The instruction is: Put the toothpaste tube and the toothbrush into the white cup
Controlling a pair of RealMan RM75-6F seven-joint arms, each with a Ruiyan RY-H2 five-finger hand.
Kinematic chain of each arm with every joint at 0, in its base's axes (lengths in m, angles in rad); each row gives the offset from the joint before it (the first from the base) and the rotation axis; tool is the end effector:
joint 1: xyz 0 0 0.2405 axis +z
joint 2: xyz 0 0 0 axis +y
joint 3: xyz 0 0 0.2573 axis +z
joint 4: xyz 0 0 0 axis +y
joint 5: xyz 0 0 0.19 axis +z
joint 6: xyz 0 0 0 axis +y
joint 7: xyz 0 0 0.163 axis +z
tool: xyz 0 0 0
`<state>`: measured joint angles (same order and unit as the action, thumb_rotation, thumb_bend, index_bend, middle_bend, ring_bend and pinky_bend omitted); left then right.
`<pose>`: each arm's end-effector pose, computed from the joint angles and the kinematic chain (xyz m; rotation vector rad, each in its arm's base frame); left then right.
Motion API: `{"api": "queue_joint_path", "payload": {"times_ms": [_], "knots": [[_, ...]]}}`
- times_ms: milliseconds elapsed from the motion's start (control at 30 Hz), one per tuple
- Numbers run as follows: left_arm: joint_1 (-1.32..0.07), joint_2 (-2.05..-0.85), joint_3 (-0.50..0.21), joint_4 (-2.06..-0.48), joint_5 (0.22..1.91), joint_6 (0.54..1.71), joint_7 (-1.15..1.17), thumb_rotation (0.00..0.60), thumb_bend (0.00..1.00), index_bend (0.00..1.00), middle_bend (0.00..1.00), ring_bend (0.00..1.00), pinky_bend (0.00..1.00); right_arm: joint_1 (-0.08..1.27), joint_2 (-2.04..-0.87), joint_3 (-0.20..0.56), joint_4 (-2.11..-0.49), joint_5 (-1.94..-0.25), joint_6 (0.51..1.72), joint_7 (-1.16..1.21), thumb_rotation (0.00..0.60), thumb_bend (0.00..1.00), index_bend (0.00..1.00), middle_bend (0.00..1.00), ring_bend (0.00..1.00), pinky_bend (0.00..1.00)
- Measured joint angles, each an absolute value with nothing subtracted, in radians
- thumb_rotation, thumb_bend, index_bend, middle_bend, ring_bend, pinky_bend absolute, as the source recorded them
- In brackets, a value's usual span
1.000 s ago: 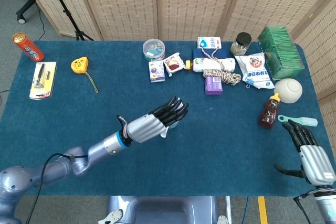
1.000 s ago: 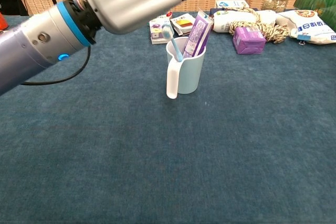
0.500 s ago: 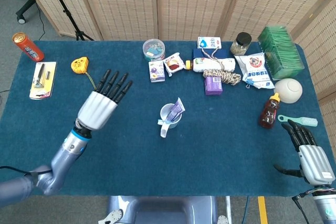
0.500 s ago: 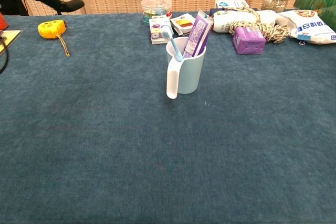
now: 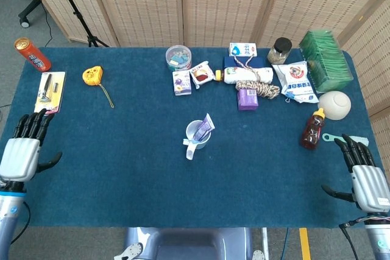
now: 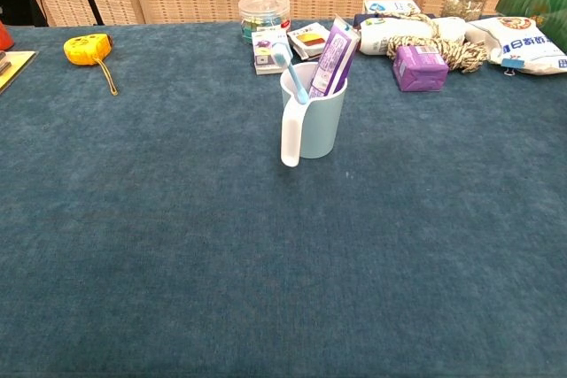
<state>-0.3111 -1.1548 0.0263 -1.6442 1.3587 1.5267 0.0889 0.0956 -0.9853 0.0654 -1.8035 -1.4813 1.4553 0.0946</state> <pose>-0.2723 0.2492 0.1665 -1.4239 -0.8304 -0.9550 -0.2761 -0.2017 0.2009 1.3422 -1.0315 1.0184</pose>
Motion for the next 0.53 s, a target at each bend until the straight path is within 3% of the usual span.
{"api": "queue_joint_path", "payload": {"times_ms": [267, 533], "knots": [[-0.173, -1.146, 0.058, -1.549, 1.394, 1.613, -0.134, 0.6, 0.22, 0.0, 0.0, 0.0, 0.0, 0.075, -1.02, 0.086, -1.797, -1.456, 1.506, 0.017, 0.6, 0.0, 0.0, 0.0, 0.0, 0.0], [-0.144, -1.134, 0.052, -1.545, 1.423, 1.591, -0.161, 0.6, 0.22, 0.0, 0.0, 0.0, 0.0, 0.069, -1.013, 0.082, -1.8, -1.473, 1.51, 0.03, 0.6, 0.0, 0.0, 0.0, 0.0, 0.0]]}}
